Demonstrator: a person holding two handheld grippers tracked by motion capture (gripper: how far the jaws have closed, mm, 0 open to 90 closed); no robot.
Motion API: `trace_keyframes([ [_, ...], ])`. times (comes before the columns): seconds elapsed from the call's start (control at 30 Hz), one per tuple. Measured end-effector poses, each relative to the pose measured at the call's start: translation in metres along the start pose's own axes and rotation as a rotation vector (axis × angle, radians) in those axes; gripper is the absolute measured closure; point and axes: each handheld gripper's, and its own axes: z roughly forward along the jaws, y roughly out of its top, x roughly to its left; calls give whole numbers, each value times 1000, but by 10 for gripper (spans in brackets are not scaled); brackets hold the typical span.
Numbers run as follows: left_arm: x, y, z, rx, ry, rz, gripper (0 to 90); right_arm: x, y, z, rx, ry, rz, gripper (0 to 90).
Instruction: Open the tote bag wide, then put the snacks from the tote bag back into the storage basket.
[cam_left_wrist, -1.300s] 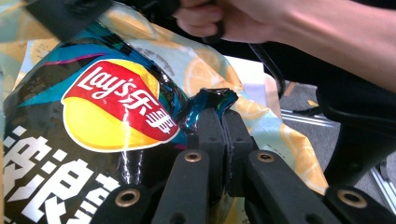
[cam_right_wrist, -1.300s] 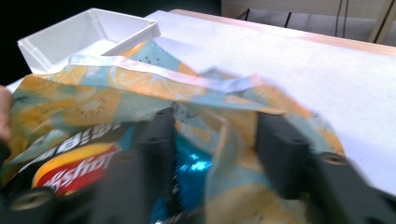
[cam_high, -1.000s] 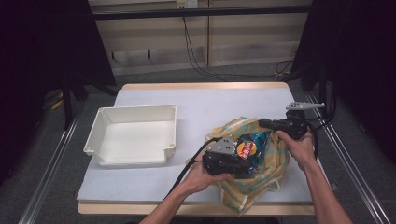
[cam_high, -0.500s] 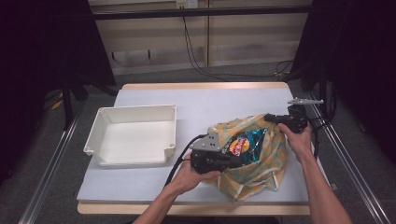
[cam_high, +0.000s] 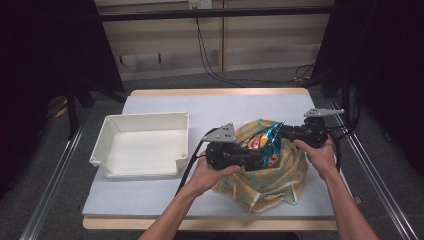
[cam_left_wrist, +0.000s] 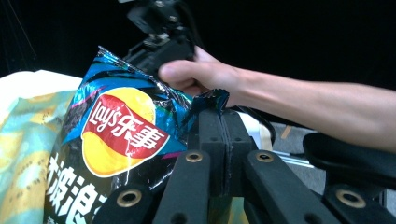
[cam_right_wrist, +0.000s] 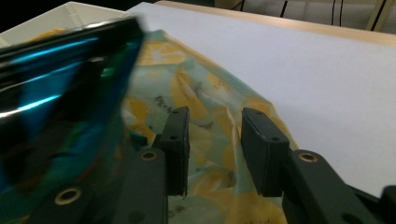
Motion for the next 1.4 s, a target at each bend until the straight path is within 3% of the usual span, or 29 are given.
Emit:
trace_keyframes([
  [0.13,1,5,0,-1,17,-6,894,7,0,-7,-7,-12,-18,579],
  [0.27,4,9,-4,-15,18,-19,894,11,-5,-13,-17,-7,-25,476],
  [0.43,9,14,-5,-15,35,-33,894,13,-16,-23,-17,-7,0,356],
  [0.7,15,25,-1,-20,32,-38,894,25,-25,-36,-28,3,-6,292],
  [0.93,16,33,0,-29,44,-38,895,43,-37,-44,-26,-10,-40,276],
  [1.07,16,38,0,-39,40,-38,895,44,-48,-53,-44,-23,-10,262],
  [1.17,14,44,1,-48,37,-30,896,47,-54,-57,-33,-28,-10,256],
  [1.4,11,57,3,-63,22,-14,896,49,-59,-67,-62,-30,-12,230],
])
